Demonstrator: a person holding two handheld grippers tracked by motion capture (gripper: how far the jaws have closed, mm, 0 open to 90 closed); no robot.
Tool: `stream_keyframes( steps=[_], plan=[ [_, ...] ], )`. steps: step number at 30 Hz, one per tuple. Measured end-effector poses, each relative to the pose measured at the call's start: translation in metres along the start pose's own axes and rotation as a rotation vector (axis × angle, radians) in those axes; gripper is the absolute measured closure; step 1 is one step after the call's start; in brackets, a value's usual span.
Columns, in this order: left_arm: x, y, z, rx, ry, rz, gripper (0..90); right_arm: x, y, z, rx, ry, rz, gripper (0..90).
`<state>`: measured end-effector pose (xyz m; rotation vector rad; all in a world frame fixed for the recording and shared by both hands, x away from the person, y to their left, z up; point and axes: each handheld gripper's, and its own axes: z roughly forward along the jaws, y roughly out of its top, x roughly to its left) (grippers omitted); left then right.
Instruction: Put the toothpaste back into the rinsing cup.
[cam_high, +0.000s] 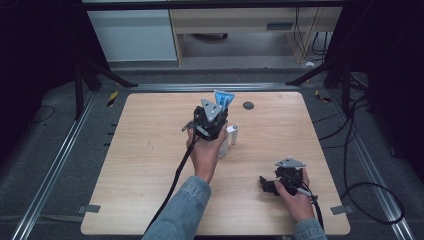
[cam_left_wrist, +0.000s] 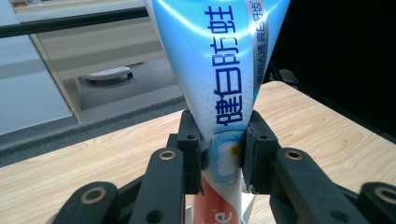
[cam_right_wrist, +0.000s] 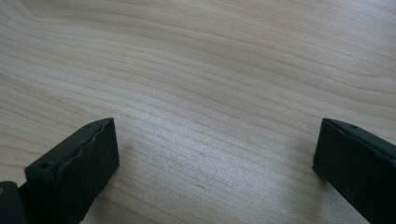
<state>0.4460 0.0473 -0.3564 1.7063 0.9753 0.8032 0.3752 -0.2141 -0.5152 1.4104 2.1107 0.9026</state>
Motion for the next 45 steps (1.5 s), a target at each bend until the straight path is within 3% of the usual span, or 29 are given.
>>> stream_keyframes(
  steps=[13, 27, 45],
  plan=[
    [0.004, -0.004, 0.004, 0.006, -0.010, -0.025, 71.8, 0.000, 0.000, 0.000, 0.000, 0.000, -0.001, 0.4],
    [0.006, -0.021, 0.011, -0.011, 0.013, -0.029, 71.7, 0.000, 0.000, 0.000, -0.001, 0.002, -0.002, 0.4],
    [0.004, -0.033, 0.018, -0.009, 0.011, -0.023, 71.6, 0.000, 0.000, 0.000, -0.003, 0.004, -0.007, 0.4]
  ],
)
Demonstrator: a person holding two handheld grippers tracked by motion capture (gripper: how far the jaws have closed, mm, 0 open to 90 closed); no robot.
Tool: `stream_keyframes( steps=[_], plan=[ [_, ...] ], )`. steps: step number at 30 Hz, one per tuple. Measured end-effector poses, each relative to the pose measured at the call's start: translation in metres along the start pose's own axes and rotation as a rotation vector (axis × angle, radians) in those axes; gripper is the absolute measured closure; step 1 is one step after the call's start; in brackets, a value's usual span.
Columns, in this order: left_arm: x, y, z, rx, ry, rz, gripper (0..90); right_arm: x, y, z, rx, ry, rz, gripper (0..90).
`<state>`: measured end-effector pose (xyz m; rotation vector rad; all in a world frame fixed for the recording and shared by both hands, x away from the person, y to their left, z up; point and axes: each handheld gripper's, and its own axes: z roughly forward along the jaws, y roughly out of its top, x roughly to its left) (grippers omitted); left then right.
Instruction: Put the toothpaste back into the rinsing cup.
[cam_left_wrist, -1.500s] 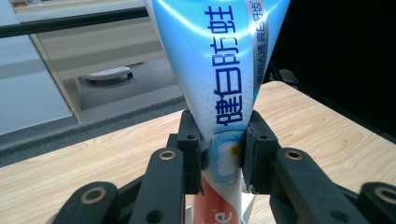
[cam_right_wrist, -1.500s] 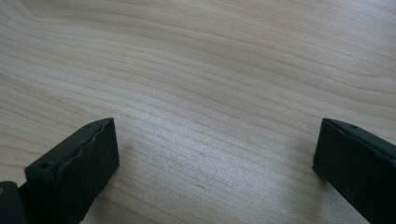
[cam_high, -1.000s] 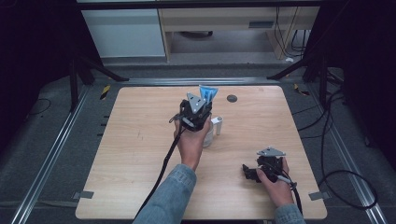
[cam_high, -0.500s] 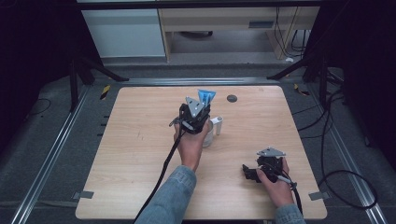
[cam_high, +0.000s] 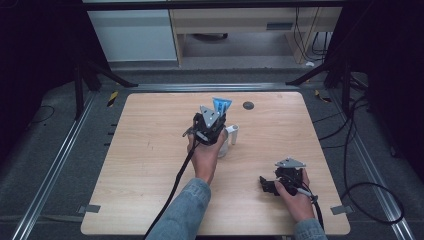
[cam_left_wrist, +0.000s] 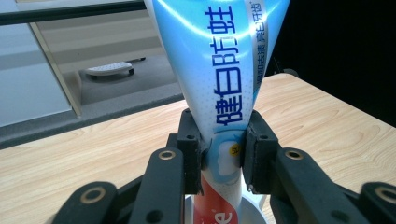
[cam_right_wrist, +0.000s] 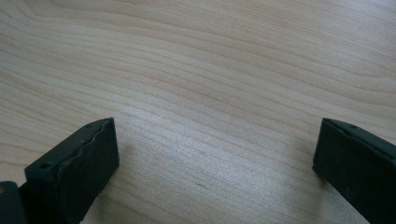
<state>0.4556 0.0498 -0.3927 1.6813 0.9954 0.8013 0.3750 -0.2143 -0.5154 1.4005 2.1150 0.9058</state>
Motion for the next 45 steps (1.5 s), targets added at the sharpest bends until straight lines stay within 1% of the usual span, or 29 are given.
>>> stream_keyframes(
  steps=[8, 15, 21, 27, 32, 45],
  plan=[
    [0.001, -0.006, 0.002, 0.010, -0.001, -0.005, 71.6, 0.000, 0.000, 0.000, 0.000, 0.000, 0.000, 0.4],
    [0.000, -0.008, 0.001, -0.004, 0.003, -0.003, 71.5, 0.000, 0.000, 0.000, 0.000, 0.000, 0.000, 0.4],
    [-0.001, -0.009, 0.001, -0.004, 0.001, -0.001, 71.5, 0.000, 0.000, 0.000, 0.000, 0.001, 0.000, 0.4],
    [-0.002, -0.014, 0.001, 0.005, 0.004, 0.000, 71.4, 0.000, 0.000, 0.000, 0.000, 0.000, 0.000, 0.4],
    [0.000, -0.018, 0.001, 0.012, 0.005, -0.009, 71.3, 0.000, 0.000, 0.000, 0.000, 0.000, 0.000, 0.4],
    [-0.001, -0.024, 0.002, 0.040, 0.005, -0.004, 71.3, 0.000, 0.000, 0.000, 0.000, 0.000, 0.000, 0.4]
  ],
)
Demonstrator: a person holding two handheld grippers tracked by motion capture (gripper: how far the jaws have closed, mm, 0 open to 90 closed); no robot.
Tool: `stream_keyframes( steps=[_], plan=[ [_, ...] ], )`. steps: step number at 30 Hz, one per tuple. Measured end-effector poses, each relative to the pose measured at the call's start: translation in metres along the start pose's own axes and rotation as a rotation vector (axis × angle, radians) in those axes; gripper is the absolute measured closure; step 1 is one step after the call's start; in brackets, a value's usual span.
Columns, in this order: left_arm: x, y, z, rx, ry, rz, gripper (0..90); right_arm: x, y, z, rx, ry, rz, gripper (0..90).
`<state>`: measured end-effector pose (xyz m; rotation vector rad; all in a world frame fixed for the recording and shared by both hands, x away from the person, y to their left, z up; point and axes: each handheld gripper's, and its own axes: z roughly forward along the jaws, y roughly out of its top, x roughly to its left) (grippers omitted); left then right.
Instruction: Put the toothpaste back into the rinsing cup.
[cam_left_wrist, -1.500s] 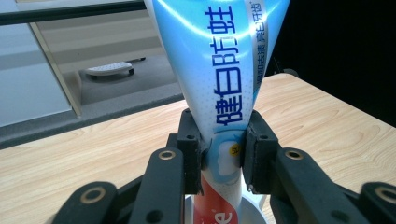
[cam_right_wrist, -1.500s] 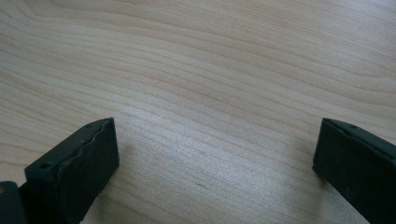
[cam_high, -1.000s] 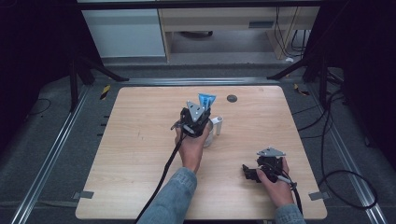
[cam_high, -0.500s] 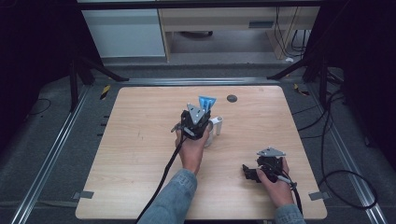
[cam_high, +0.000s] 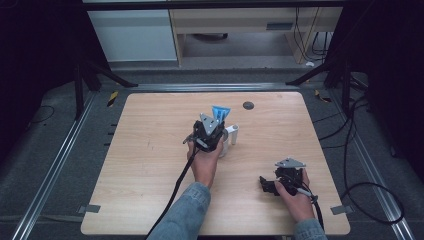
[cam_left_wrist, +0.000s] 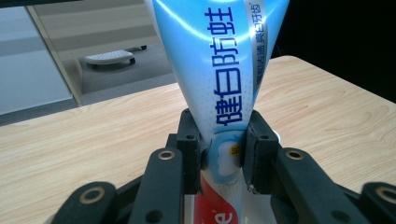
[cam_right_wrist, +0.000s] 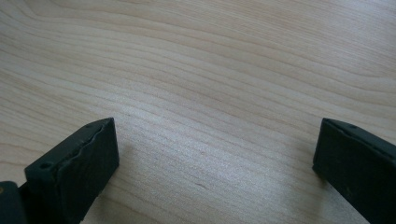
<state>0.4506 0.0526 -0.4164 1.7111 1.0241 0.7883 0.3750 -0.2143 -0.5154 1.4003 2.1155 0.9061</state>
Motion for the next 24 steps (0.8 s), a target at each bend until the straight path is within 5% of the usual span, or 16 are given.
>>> stream_keyframes(
  steps=[24],
  plan=[
    [-0.0001, -0.0034, 0.0012, 0.040, -0.005, -0.004, 70.9, 0.0001, 0.0000, 0.0000, 0.001, 0.000, 0.001, 0.4]
  ],
)
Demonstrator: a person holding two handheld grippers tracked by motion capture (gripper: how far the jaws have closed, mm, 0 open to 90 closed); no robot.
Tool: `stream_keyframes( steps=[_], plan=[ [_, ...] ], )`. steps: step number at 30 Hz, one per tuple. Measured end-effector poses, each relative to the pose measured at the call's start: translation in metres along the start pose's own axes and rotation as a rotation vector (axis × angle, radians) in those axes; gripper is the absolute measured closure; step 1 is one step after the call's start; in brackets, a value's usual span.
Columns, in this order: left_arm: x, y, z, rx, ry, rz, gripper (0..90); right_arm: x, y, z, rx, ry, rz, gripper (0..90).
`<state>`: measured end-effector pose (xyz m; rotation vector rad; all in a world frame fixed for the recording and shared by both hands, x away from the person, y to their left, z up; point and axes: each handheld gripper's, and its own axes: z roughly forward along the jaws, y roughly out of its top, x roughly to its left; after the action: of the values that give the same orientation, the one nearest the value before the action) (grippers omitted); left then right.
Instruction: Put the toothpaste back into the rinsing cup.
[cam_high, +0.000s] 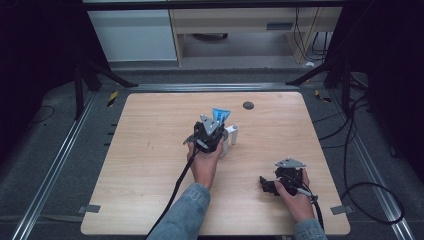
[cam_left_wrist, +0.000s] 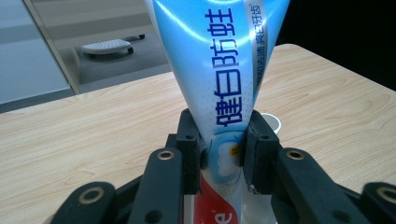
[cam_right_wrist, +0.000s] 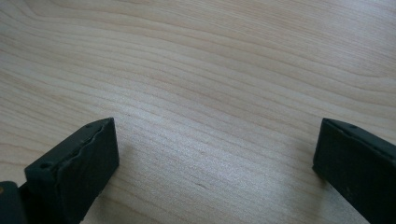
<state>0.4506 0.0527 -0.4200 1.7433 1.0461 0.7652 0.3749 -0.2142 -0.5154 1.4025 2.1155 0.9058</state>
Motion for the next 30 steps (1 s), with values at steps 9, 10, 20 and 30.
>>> stream_keyframes(
  steps=[9, 10, 20, 30],
  plan=[
    [-0.0002, 0.0008, -0.0006, 0.009, -0.005, 0.006, 70.0, 0.0000, 0.0000, 0.0000, 0.000, 0.000, 0.000, 0.4],
    [0.0002, 0.0012, -0.0006, 0.011, -0.006, 0.004, 69.9, 0.0000, 0.0000, 0.0000, 0.000, 0.000, 0.000, 0.4],
    [0.0062, 0.0042, -0.0003, 0.010, -0.010, -0.016, 67.7, 0.0000, -0.0001, 0.0001, 0.000, -0.001, 0.000, 0.4],
    [0.0052, 0.0038, 0.0023, 0.021, -0.013, -0.004, 66.8, 0.0000, -0.0001, 0.0000, 0.000, -0.001, 0.000, 0.4]
  ],
)
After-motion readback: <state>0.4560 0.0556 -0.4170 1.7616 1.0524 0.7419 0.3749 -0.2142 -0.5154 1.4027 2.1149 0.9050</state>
